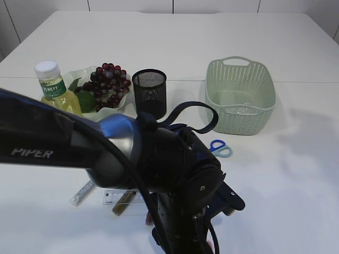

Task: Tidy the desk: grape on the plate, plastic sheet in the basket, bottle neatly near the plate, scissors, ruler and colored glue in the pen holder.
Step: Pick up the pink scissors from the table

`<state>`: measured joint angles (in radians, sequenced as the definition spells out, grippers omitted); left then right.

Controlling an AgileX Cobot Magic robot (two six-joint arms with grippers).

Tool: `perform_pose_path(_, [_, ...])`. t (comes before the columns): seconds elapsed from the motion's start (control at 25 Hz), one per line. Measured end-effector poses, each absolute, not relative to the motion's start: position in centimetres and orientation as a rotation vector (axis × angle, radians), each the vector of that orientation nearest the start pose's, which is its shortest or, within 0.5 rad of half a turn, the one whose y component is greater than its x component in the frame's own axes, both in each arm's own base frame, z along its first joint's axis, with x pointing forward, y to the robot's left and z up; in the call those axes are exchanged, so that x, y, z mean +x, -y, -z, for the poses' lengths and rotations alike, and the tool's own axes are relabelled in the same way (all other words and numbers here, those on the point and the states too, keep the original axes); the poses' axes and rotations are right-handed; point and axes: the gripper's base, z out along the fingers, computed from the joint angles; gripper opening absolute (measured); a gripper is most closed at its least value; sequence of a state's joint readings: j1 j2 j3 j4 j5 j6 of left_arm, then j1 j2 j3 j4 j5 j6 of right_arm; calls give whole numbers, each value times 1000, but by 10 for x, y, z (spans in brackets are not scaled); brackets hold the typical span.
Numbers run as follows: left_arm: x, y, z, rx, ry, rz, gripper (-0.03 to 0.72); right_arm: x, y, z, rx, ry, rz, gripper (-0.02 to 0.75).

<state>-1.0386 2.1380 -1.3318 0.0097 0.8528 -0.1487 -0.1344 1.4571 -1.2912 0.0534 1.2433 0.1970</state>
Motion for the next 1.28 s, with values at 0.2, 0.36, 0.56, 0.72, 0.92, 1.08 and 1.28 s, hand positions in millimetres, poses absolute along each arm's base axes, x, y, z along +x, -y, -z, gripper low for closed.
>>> perform_pose_path(0.2, [197, 334, -99, 1361, -2831, -13, 171, 278, 33, -322, 495, -2851, -87, 507])
perform_pose_path(0.36, [197, 334, -100, 1358, -2830, -11, 153, 278, 33, -322, 495, -2851, -87, 507])
perform_pose_path(0.56, [197, 334, -100, 1358, -2830, -11, 151, 278, 33, -322, 495, -2851, -87, 506])
perform_pose_path(0.72, [197, 334, -100, 1358, -2830, -11, 151, 278, 33, -322, 495, -2851, -87, 507])
perform_pose_path(0.92, [198, 334, -102, 1356, -2825, -6, 150, 278, 33, -322, 495, -2851, -87, 507])
perform_pose_path(1.08, [197, 334, -103, 1355, -2824, -4, 148, 278, 33, -322, 495, -2851, -87, 507])
perform_pose_path(1.28, [197, 334, -103, 1354, -2825, -5, 148, 278, 33, -322, 495, -2851, -87, 507])
